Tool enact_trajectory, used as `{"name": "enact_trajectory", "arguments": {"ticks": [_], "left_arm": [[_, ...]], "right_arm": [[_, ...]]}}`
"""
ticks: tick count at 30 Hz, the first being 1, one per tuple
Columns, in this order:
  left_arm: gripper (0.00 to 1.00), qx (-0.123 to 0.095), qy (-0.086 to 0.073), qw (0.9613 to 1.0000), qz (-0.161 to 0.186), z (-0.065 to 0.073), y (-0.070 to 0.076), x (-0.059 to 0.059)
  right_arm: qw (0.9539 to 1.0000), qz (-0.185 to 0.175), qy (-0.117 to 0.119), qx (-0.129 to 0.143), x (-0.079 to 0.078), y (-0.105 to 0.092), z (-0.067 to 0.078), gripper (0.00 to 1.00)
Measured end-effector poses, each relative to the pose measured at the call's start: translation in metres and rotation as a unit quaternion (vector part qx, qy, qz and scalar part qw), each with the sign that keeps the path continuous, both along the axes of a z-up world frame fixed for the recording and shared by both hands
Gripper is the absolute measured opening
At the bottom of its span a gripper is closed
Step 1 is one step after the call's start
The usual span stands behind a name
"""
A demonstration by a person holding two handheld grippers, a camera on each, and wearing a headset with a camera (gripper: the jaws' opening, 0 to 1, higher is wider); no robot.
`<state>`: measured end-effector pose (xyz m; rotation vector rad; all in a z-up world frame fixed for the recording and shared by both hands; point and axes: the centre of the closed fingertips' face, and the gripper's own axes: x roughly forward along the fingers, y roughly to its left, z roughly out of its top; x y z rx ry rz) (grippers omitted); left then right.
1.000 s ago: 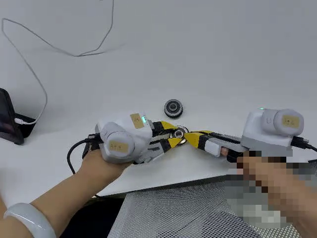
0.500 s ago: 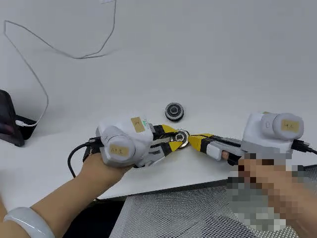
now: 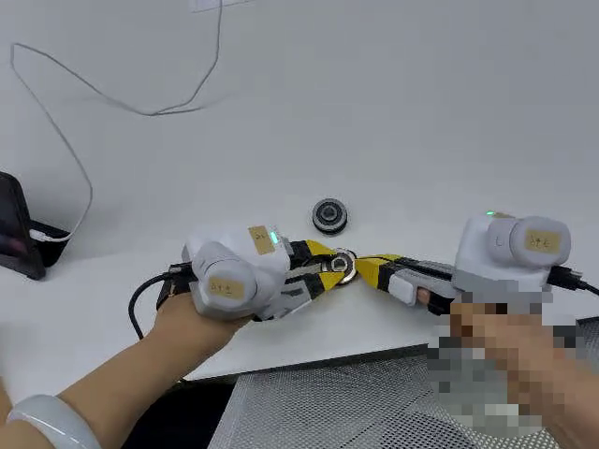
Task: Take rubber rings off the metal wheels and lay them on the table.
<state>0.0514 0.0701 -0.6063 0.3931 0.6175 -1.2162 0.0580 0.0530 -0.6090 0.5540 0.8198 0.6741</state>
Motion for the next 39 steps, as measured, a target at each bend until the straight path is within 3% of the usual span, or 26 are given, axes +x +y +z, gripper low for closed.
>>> {"name": "enact_trajectory", "arguments": {"ticks": [18, 21, 22, 23, 24, 29, 34, 39], "left_arm": [[0.12, -0.003, 0.002, 1.0000, 0.004, 0.000, 0.000, 0.000], [0.12, -0.003, 0.002, 1.0000, 0.004, 0.000, 0.000, 0.001], [0.12, -0.003, 0.002, 1.0000, 0.004, 0.000, 0.000, 0.001], [0.12, -0.003, 0.002, 1.0000, 0.004, 0.000, 0.000, 0.001], [0.12, -0.004, 0.003, 1.0000, 0.004, 0.000, 0.000, 0.001], [0.12, -0.002, 0.001, 1.0000, 0.002, 0.000, -0.001, 0.001], [0.13, -0.014, 0.009, 0.9998, 0.006, 0.001, -0.001, 0.000], [0.14, -0.029, 0.005, 0.9996, 0.000, 0.009, -0.002, -0.002]], "right_arm": [[0.9998, 0.010, 0.005, 0.019, -0.002, 0.009, 0.007, 0.01], [0.9989, 0.022, 0.003, 0.041, -0.004, 0.018, 0.014, 0.01], [0.9972, 0.026, -0.004, 0.070, -0.004, 0.027, 0.025, 0.01], [0.9963, 0.020, -0.006, 0.083, -0.003, 0.030, 0.031, 0.01], [0.9989, 0.022, -0.009, 0.041, -0.003, 0.026, 0.022, 0.01], [0.9986, 0.008, -0.003, 0.052, -0.003, 0.018, 0.021, 0.01], [0.9994, -0.010, 0.011, 0.031, -0.001, 0.008, 0.012, 0.01], [0.9995, -0.012, 0.013, 0.027, -0.002, 0.007, 0.010, 0.01]]}}
